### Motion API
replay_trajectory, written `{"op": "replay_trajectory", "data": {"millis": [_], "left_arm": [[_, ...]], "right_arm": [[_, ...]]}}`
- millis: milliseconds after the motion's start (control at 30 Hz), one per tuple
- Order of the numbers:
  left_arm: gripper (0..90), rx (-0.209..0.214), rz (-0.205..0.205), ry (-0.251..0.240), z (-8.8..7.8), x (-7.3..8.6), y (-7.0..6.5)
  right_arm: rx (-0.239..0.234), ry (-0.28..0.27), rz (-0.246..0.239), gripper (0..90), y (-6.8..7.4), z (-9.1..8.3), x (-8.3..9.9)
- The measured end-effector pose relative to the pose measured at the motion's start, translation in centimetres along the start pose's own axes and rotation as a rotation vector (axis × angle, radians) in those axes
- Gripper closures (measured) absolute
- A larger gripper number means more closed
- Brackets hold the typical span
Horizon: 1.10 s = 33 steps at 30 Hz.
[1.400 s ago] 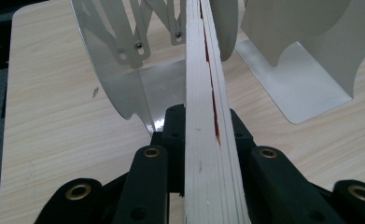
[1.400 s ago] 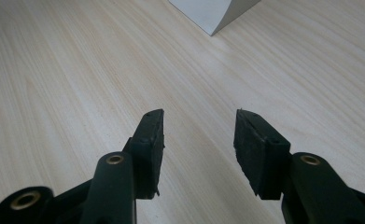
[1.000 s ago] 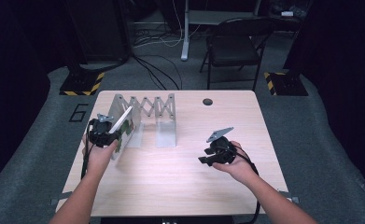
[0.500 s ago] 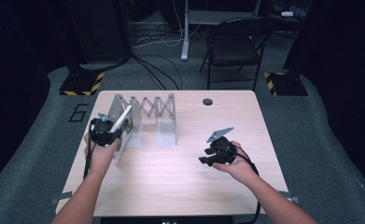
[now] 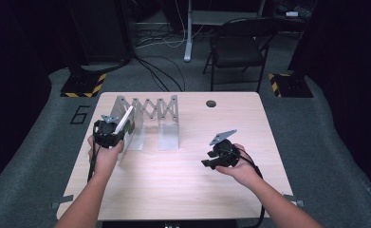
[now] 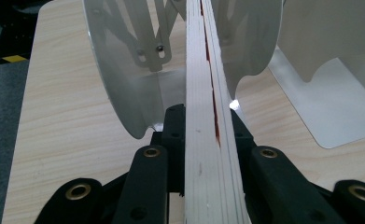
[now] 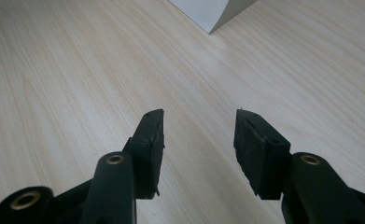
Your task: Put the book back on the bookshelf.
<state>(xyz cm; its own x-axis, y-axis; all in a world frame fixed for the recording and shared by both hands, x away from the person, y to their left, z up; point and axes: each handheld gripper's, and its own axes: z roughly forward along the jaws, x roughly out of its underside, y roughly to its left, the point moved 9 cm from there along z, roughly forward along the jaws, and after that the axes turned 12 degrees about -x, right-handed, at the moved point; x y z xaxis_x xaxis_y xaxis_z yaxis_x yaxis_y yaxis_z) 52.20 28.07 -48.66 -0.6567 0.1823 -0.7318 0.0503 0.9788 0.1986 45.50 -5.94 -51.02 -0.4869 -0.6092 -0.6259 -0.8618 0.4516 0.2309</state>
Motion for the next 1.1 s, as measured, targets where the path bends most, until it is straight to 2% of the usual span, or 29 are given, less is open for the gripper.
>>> {"op": "replay_trajectory", "data": {"millis": [433,533,600,700,900,1100], "left_arm": [[75.6,0.0,0.003,0.03,0.6,0.6,-0.3],[75.5,-0.003,-0.001,0.032,0.8,0.7,-0.3],[75.5,-0.003,-0.008,0.036,0.9,0.7,-0.3],[75.5,-0.006,0.0,0.036,1.0,0.7,-0.4],[75.1,-0.008,-0.004,0.039,1.0,0.8,-0.4],[69.7,-0.022,-0.009,0.035,0.8,0.8,-0.2]], "right_arm": [[0.001,0.001,0.001,52.8,0.0,0.0,0.0],[0.003,0.001,-0.003,52.7,0.0,0.1,0.0],[0.003,0.003,0.01,52.7,0.1,0.1,0.1],[0.003,0.002,-0.005,52.7,0.0,0.1,0.0],[-0.001,0.002,0.005,52.7,0.0,0.2,0.3],[-0.002,0.002,0.003,52.6,-0.1,0.2,0.4]]}}
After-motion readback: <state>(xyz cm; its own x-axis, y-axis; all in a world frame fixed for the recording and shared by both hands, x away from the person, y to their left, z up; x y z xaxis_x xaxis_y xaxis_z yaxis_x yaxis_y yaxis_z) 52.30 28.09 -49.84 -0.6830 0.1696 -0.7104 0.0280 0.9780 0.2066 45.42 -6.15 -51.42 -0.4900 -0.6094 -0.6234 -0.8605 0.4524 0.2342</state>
